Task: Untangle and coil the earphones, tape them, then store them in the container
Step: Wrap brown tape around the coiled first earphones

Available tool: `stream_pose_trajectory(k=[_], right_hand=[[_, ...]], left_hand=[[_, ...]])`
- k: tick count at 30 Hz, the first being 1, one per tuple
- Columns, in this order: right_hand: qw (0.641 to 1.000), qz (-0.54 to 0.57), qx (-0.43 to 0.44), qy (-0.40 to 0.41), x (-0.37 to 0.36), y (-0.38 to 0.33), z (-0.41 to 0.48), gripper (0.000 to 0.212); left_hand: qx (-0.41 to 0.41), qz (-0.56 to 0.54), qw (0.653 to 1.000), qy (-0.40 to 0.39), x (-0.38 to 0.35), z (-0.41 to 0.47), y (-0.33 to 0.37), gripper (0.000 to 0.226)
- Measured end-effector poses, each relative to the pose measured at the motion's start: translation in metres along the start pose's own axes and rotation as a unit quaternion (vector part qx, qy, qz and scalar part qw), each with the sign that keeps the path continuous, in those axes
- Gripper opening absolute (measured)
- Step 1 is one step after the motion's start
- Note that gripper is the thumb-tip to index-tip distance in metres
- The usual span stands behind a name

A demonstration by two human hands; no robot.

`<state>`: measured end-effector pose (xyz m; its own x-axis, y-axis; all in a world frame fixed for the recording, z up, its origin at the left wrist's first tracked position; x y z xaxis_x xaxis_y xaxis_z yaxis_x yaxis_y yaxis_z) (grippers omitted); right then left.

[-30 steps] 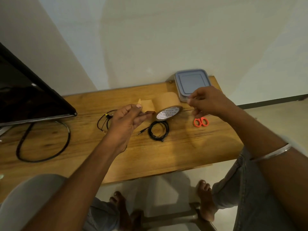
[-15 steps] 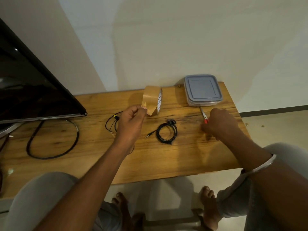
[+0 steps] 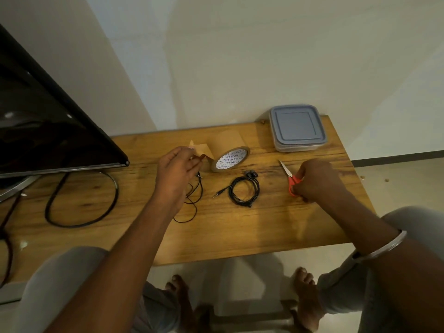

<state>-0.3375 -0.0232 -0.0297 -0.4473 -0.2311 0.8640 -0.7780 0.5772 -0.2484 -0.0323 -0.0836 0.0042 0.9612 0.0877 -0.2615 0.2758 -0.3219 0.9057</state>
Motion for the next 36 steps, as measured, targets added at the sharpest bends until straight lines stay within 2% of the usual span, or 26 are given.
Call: stream_pose_trajectory(k=[4, 7, 8, 10, 12, 15, 19, 21, 23, 27, 36], right_hand=[[0.994, -0.086, 0.05, 0.051, 0.0, -0.013, -0.006, 0.035], [0.992, -0.11, 0.046, 0.033, 0.005, -0.015, -0.009, 0.035], [0.996, -0.079, 0.039, 0.013, 0.008, -0.015, -0.009, 0.035], [0.996, 0.066, 0.022, -0.053, 0.014, -0.017, -0.016, 0.031], [0.958, 0.241, 0.014, -0.155, 0.015, -0.027, -0.033, 0.025], [0.841, 0.431, 0.048, -0.322, 0.006, -0.057, -0.068, 0.032], [0.693, 0.509, 0.075, -0.504, -0.03, -0.09, -0.097, 0.035], [0.643, 0.52, 0.076, -0.557, -0.046, -0.102, -0.103, 0.039], [0.618, 0.531, 0.091, -0.572, -0.054, -0.11, -0.102, 0.048], [0.6, 0.545, 0.118, -0.574, -0.05, -0.117, -0.1, 0.065], [0.569, 0.562, 0.124, -0.588, -0.048, -0.118, -0.104, 0.066]], left_hand=[[0.014, -0.043, 0.999, -0.02, -0.001, 0.004, -0.005, 0.021], [0.005, -0.033, 0.999, -0.039, -0.002, 0.005, -0.006, 0.021], [0.001, -0.024, 0.999, -0.043, -0.002, 0.005, -0.006, 0.022], [-0.011, -0.004, 0.999, -0.047, -0.003, 0.006, -0.008, 0.026], [-0.024, 0.015, 0.998, -0.05, -0.003, 0.006, -0.009, 0.028], [-0.029, 0.024, 0.997, -0.061, -0.008, 0.005, -0.012, 0.026], [-0.018, 0.013, 0.997, -0.069, -0.014, 0.005, -0.018, 0.024], [-0.013, 0.004, 0.998, -0.068, -0.016, 0.003, -0.02, 0.023], [-0.007, -0.003, 0.998, -0.063, -0.017, 0.003, -0.022, 0.023], [0.004, 0.002, 0.998, -0.064, -0.021, 0.001, -0.025, 0.027], [0.012, -0.012, 0.998, -0.056, -0.026, -0.004, -0.028, 0.03]])
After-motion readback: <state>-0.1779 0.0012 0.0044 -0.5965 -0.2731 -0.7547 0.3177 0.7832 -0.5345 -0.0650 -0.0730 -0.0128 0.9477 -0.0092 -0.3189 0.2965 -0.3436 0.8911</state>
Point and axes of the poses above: each hand's wrist, its own z-axis towards the middle knuckle, its own x-axis out of the back of the hand, y = z × x, the point moved 7 cm from there along z, towards the middle knuckle, and after that the axes turned 1 degree about -z, right-handed, at the moved point
